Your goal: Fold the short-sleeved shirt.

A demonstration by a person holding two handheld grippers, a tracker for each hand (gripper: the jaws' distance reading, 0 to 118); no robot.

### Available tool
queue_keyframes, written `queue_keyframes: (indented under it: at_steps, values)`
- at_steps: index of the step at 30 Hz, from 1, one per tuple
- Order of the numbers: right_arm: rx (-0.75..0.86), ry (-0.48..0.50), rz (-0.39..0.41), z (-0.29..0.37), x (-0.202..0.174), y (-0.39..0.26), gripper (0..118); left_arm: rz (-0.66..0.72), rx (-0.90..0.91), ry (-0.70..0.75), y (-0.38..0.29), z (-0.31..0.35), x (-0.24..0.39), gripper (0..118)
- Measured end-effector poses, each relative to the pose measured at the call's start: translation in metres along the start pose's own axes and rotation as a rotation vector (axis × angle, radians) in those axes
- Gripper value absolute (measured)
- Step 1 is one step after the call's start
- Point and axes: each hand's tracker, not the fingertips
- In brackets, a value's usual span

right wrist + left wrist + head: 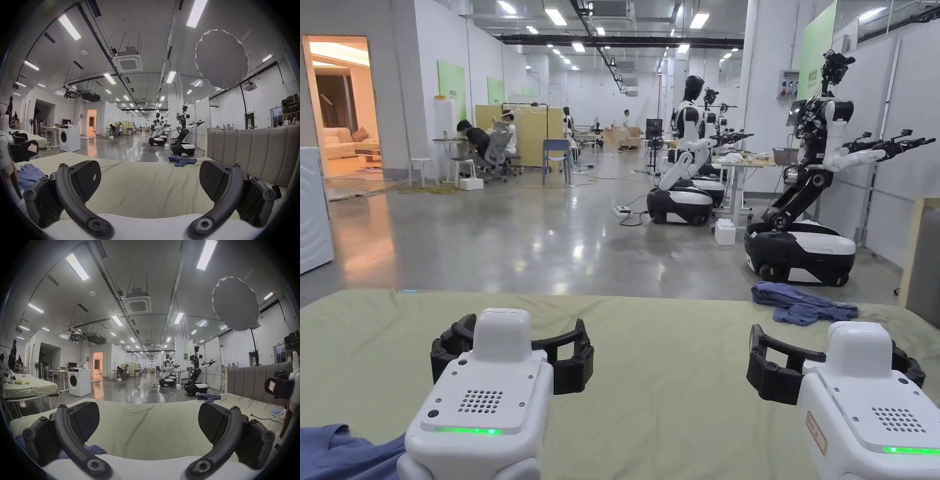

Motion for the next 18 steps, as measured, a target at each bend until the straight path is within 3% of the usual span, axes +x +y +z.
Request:
queue_keyframes:
  at_steps: [11, 12, 13, 14, 15, 18]
  values:
    - [-0.009, 0.028, 0.0, 0.005, 0.001, 0.004, 117, -0.001, -0.024, -0.018, 0.0, 0.004, 0.002, 118]
    - [-0.009, 0.026, 0.008, 0.006, 0.0, 0.004, 98, -0.006, -0.016, -0.028, -0.001, 0.007, 0.004, 109]
    - [0.012, -0.008, 0.034, 0.009, -0.002, 0.004, 45, -0.016, 0.003, -0.029, -0.002, 0.01, 0.008, 76]
    - [0.015, -0.062, 0.064, 0.009, -0.003, 0.003, 3, -0.023, 0.015, -0.021, -0.002, 0.011, 0.012, 22]
    - [0.036, -0.099, 0.086, 0.01, -0.004, 0.003, 2, -0.026, 0.008, -0.016, -0.003, 0.01, 0.015, 0]
    - [-0.011, -0.051, 0.044, 0.012, 0.004, 0.008, 2, -0.007, 0.001, -0.057, -0.005, 0.012, 0.023, 0]
